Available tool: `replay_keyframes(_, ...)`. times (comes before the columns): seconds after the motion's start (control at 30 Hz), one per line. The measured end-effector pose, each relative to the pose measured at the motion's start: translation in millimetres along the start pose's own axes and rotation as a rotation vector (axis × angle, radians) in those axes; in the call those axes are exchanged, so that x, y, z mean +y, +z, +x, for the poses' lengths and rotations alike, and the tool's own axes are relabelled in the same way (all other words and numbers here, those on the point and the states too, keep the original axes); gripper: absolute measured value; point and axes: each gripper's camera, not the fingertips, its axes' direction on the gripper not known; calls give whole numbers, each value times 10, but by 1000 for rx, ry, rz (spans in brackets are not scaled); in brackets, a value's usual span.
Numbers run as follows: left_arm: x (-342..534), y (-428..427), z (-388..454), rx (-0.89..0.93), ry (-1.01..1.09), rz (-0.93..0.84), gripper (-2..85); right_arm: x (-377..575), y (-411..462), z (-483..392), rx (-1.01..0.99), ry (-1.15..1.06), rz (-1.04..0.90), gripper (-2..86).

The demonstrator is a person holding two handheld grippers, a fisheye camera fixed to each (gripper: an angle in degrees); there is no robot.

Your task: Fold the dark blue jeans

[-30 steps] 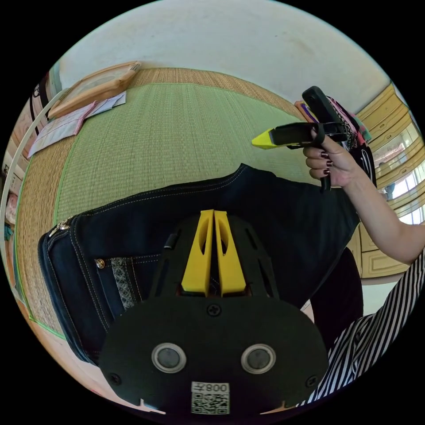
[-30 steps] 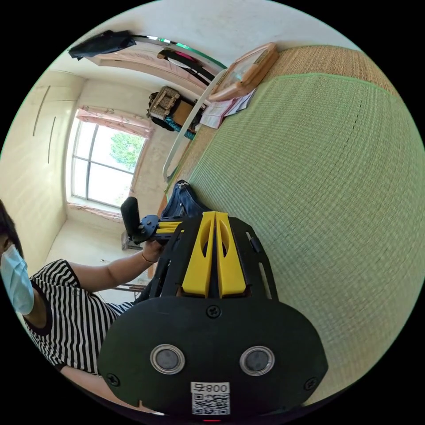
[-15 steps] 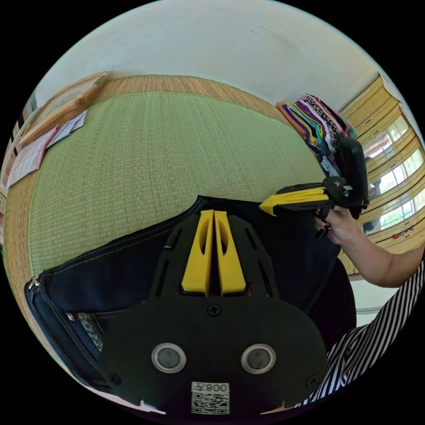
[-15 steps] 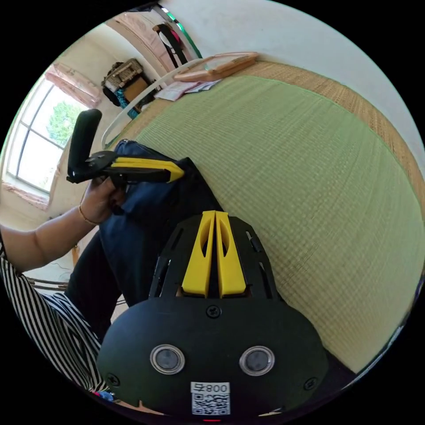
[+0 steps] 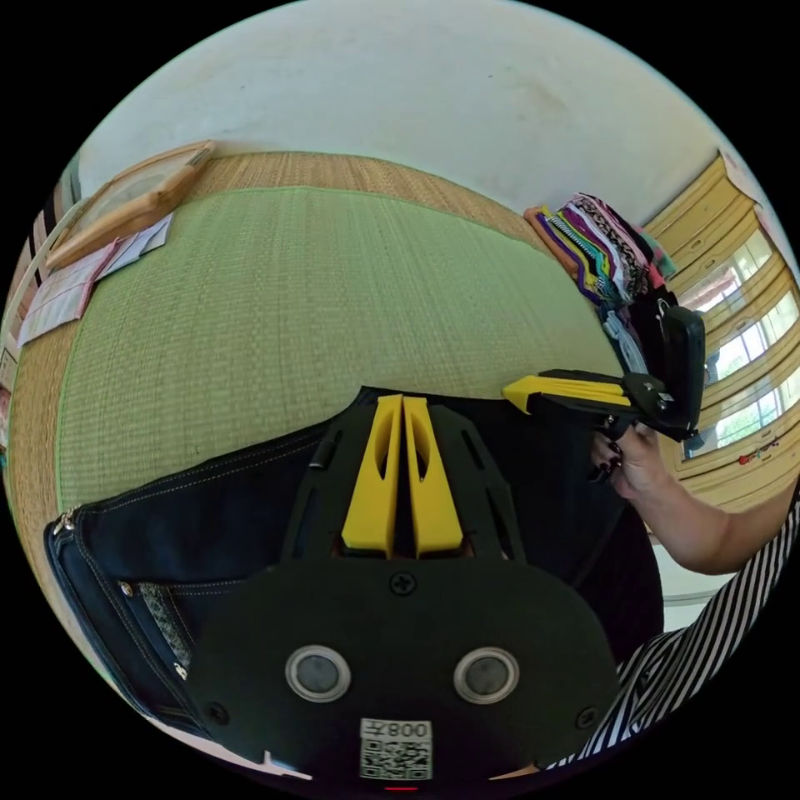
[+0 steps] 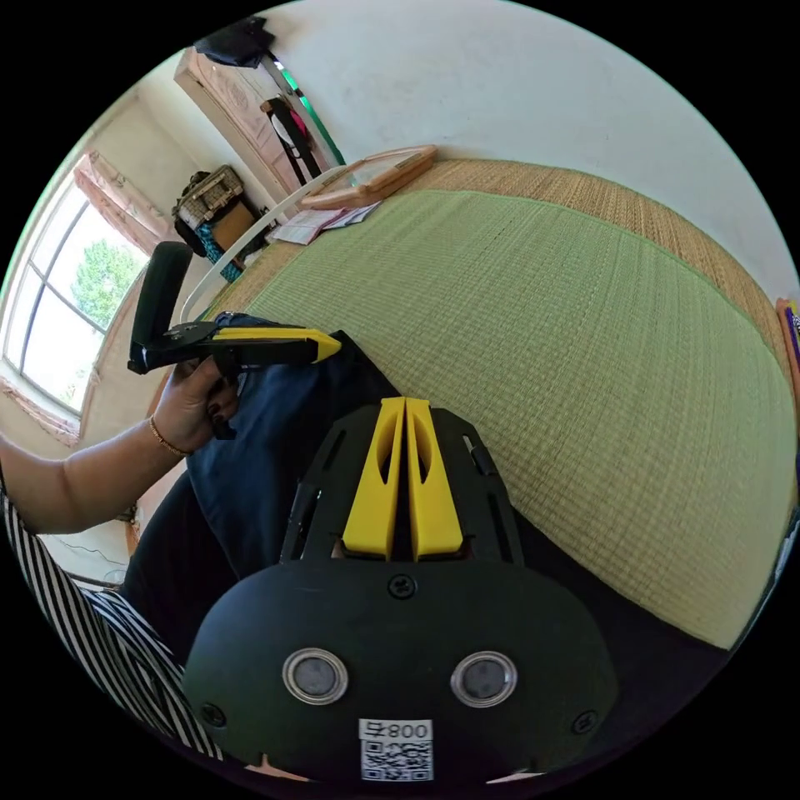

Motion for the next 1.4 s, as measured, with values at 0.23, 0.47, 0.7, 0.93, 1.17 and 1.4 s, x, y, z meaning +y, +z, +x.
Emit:
replay_keyframes(0.23,-54,195,87,-29,-23,-64,0,262,-47,-9,100,67,-49,1)
replay_keyframes(0.47,-76,266,297,-50,6,-64,0,484,-373,-100,124,107,-16,1)
replay_keyframes(0.7,10,98,501,6,-1,-34,0,684,-852,-196,127,93,35,1)
replay_keyframes(0.93,-110,333,750,-93,8,-97,0,817,-1017,-47,169,188,-13,1)
replay_keyframes(1.17,-102,401,982,-49,-20,-85,0,1059,-1563,-62,95,208,48,0)
replay_keyframes(1.4,-98,316,1237,-52,-32,-84,0,1360,-1918,-163,197,168,-27,1)
